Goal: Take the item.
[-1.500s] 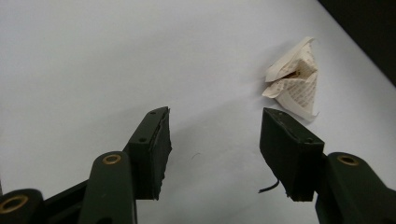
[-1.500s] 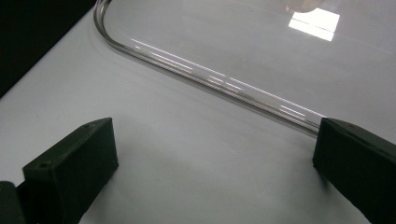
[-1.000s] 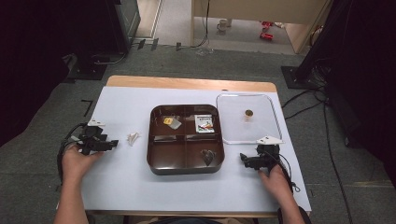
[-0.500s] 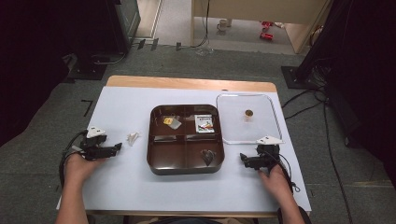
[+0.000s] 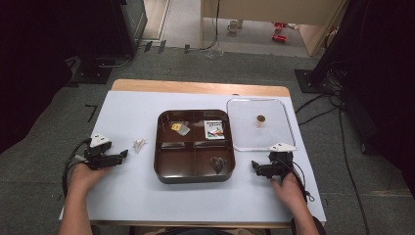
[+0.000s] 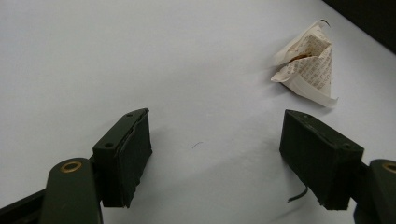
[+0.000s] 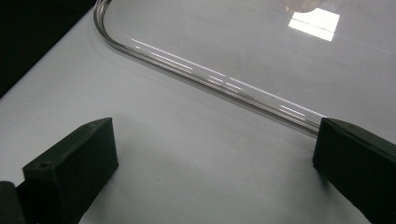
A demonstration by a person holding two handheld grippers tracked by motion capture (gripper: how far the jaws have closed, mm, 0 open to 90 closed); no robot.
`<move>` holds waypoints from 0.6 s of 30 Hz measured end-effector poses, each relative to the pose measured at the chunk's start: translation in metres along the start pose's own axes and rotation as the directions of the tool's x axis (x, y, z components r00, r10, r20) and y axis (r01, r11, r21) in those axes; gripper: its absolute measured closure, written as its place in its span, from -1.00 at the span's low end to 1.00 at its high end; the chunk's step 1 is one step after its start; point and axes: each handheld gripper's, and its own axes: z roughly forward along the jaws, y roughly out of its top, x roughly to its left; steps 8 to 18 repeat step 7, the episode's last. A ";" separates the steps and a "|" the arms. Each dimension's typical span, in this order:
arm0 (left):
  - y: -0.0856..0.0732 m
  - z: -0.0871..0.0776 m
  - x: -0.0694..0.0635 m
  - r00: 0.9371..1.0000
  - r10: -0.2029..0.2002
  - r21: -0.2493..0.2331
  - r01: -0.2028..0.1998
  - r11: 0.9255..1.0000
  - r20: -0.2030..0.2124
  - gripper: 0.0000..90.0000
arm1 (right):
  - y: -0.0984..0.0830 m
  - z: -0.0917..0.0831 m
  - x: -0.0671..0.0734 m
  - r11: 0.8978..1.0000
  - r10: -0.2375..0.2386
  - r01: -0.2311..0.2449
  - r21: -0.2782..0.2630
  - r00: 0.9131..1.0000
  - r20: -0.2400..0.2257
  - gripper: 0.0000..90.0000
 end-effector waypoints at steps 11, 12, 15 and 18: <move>0.000 0.000 0.000 1.000 -0.006 0.001 0.006 1.000 -0.008 -0.48 | 0.000 0.000 0.000 1.000 0.000 0.000 0.000 1.000 0.000 -1.00; 0.000 0.000 0.000 1.000 -0.006 0.001 0.006 1.000 -0.008 -0.48 | 0.000 0.000 0.000 1.000 0.000 0.000 0.000 1.000 0.000 -1.00; 0.000 0.000 0.000 1.000 -0.006 0.001 0.006 1.000 -0.008 -0.48 | 0.000 0.000 0.000 1.000 0.000 0.000 0.000 1.000 0.000 -1.00; 0.000 0.000 0.000 1.000 -0.006 0.001 0.006 1.000 -0.008 -0.48 | 0.000 0.000 0.000 1.000 0.000 0.000 0.000 1.000 0.000 -1.00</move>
